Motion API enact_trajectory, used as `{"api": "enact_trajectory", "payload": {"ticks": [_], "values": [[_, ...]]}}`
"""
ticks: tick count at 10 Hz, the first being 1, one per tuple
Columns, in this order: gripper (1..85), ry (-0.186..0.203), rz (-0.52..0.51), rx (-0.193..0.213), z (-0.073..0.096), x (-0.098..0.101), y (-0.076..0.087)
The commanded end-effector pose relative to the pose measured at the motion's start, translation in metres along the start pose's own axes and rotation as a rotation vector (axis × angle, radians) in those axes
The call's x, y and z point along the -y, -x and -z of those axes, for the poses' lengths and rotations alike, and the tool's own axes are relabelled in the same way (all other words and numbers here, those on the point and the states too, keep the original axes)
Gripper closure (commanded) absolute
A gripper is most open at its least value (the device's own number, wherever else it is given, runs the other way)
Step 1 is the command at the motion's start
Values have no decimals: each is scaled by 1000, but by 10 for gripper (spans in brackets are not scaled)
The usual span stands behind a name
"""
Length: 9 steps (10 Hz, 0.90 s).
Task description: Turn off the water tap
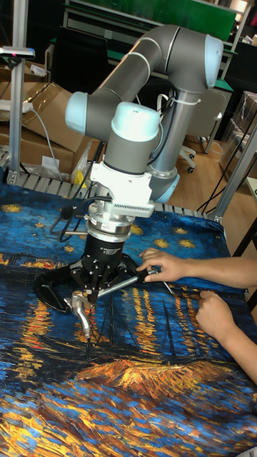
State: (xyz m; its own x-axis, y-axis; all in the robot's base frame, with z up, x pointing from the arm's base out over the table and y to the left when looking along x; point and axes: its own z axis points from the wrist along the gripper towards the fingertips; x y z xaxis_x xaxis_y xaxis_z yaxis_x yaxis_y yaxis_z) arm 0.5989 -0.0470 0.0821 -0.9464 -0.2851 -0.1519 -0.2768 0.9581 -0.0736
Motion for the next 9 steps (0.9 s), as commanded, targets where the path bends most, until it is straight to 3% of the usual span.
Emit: {"api": "enact_trajectory", "payload": {"ticks": [1, 2, 4, 7, 9], "values": [[843, 30, -143, -90, 14, -18, -23], [843, 17, -175, -125, 24, -18, -34], [843, 39, -211, -150, 40, -13, -57], [843, 55, -262, -135, 62, 2, -92], [843, 59, -315, -123, 75, 8, -105]]}}
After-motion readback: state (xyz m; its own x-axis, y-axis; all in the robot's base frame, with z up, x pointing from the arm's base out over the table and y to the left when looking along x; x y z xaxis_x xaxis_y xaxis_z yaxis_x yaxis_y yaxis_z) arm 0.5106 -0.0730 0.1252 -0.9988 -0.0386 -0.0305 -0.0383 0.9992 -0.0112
